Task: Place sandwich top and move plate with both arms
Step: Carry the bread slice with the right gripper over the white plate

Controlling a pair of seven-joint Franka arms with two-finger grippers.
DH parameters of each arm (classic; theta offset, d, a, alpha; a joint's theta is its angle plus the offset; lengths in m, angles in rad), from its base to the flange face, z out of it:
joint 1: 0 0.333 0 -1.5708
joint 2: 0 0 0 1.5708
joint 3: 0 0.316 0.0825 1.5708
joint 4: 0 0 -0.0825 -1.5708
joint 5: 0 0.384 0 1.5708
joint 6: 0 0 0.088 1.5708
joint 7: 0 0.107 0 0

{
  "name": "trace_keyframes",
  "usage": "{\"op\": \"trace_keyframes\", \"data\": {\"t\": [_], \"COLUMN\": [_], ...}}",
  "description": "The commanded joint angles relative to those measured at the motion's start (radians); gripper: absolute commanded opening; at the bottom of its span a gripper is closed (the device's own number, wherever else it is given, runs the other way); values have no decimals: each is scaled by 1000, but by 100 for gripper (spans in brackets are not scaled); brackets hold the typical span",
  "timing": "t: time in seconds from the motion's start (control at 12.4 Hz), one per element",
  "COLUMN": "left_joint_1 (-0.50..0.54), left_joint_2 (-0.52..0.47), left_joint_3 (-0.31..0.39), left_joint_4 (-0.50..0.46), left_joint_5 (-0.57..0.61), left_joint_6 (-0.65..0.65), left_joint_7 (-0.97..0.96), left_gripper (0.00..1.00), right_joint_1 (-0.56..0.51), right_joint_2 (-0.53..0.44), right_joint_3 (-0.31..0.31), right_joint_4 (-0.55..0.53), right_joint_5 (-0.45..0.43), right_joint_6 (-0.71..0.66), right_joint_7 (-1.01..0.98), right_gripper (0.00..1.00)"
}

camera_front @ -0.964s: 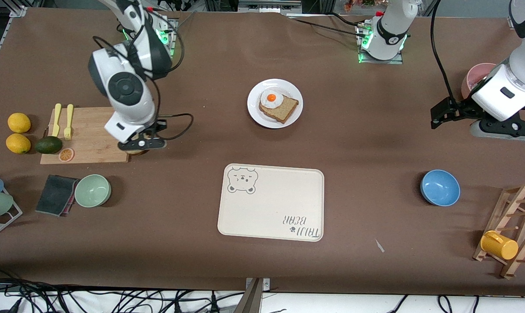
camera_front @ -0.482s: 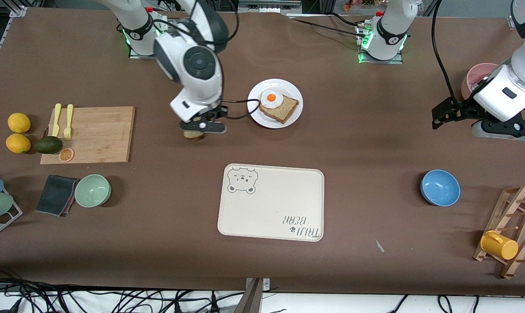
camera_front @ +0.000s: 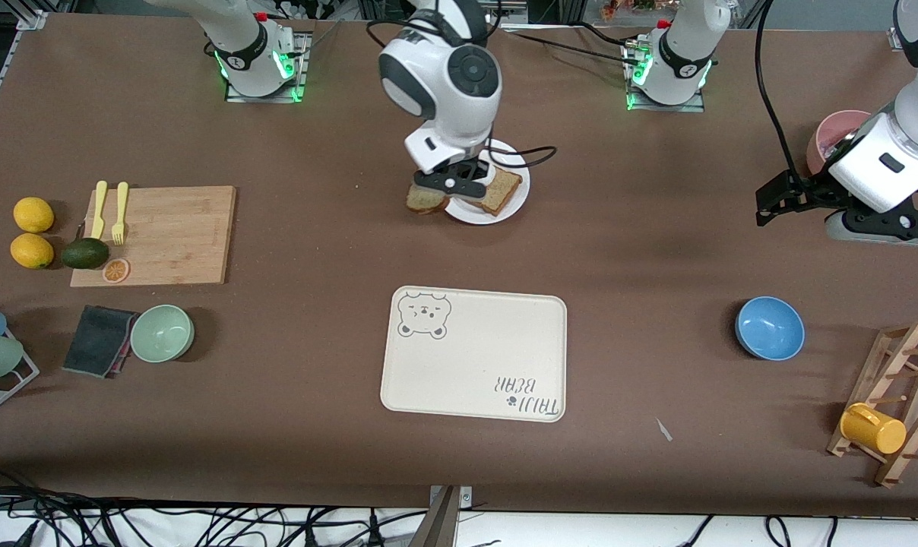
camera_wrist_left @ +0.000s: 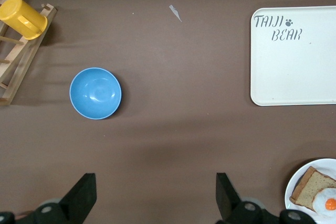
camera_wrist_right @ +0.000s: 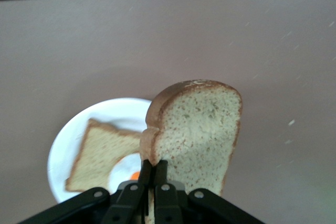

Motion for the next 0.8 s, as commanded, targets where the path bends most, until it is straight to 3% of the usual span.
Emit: {"op": "trace_keyframes", "data": {"t": [0.0,0.72], "left_joint_1": [0,0], "left_joint_2": [1,1], "left_joint_3": [-1,-1], "left_joint_4": [4,4], "left_joint_5": [0,-1], "left_joint_6": [4,4], "left_joint_7": [21,18], "left_gripper": [100,100], "right_joint_1": [13,5], "right_joint_2": [50,110], "right_joint_3": [60,93], "right_joint_4": [48,-10], "right_joint_5": [14,-24], "right_joint_6": [43,149], "right_joint_7": [103,114], "right_gripper": [0,0]}}
